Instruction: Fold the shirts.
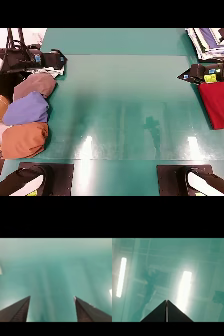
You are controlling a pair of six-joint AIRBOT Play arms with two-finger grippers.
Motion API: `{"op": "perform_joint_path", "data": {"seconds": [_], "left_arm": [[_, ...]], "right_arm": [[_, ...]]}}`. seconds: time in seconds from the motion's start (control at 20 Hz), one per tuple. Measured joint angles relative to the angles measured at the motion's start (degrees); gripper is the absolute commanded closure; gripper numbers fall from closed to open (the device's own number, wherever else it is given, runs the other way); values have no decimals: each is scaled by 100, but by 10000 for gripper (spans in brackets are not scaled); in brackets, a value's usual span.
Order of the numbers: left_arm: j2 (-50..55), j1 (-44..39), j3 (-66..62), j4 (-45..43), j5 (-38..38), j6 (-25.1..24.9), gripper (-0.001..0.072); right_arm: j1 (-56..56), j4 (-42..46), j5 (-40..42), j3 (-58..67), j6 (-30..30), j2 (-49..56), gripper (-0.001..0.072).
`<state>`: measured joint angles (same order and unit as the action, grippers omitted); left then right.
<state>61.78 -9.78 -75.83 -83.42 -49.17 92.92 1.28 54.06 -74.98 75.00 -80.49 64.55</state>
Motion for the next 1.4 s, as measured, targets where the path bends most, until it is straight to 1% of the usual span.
{"op": "perform_joint_path", "data": {"seconds": [0.15, 0.3, 0.4, 0.65, 0.85, 0.9, 0.95, 1.0, 1.05, 1.2, 1.4], "left_arm": [[610, 520, 0, -533, 525, 131, 67], [1445, 1032, -76, -748, 1062, 203, 67], [2103, 1314, -297, -820, 1281, 236, 67], [3648, 1655, -1318, -898, 1410, 170, 67], [4398, 1722, -1928, -911, 1392, 55, 70], [4500, 1725, -1998, -911, 1401, 37, 241], [4590, 1729, -2048, -914, 1394, 20, 507], [4638, 1731, -2087, -911, 1397, 13, 615], [4680, 1735, -2120, -914, 1403, -7, 684], [4750, 1738, -2205, -916, 1327, -22, 686], [4767, 1740, -2673, -922, 782, -28, 687]], "right_arm": [[0, -4, 0, 0, 0, 0, 696], [2, -7, -2, 0, 0, 0, 696], [2, -4, -2, 0, -2, 0, 696], [7, -4, -2, -2, 0, 0, 696], [9, -4, -11, 0, -2, 0, 696], [9, -4, -13, -2, 0, 0, 696], [7, -4, -13, -2, 0, 0, 696], [7, -4, -15, -2, 0, 0, 696], [9, -4, -15, -2, 0, 0, 696], [7, -4, -17, -2, 0, 0, 696], [7, -4, -17, 0, -2, 0, 697]]}}
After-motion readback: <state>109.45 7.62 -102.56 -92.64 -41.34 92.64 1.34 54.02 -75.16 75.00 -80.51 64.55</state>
